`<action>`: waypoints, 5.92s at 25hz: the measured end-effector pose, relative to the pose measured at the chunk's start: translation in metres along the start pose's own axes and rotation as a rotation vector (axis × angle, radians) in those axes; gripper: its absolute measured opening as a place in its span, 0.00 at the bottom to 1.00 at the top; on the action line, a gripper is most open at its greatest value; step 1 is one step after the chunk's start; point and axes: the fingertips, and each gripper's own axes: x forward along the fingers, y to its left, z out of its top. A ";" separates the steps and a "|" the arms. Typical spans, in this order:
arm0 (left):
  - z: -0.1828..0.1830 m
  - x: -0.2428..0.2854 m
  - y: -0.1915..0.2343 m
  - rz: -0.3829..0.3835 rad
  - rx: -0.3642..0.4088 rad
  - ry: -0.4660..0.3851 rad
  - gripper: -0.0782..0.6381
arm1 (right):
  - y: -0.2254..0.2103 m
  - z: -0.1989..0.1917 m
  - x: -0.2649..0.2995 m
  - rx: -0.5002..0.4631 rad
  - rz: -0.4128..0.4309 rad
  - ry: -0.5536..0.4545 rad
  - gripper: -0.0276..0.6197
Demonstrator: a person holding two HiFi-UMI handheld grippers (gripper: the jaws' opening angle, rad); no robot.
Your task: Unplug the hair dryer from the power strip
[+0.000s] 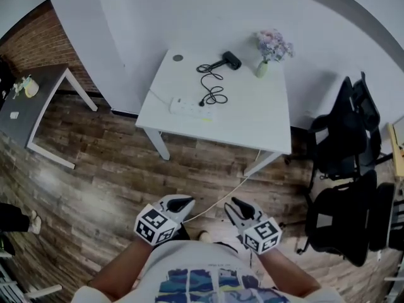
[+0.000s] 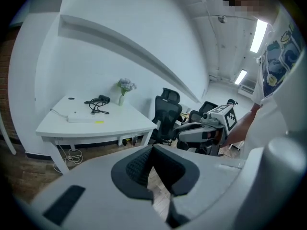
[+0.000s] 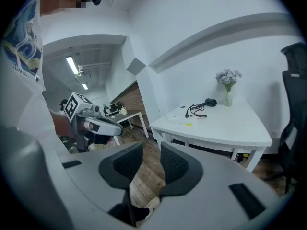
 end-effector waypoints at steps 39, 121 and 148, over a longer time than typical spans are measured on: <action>0.084 0.082 0.309 0.018 0.019 0.091 0.11 | -0.168 0.119 0.296 -0.003 -0.056 0.083 0.25; 0.075 0.234 0.416 0.237 -0.061 0.208 0.11 | -0.253 0.120 0.424 -0.167 0.170 0.264 0.11; 0.079 0.235 0.415 0.212 -0.080 0.191 0.11 | -0.234 0.198 0.404 -0.169 0.255 0.149 0.12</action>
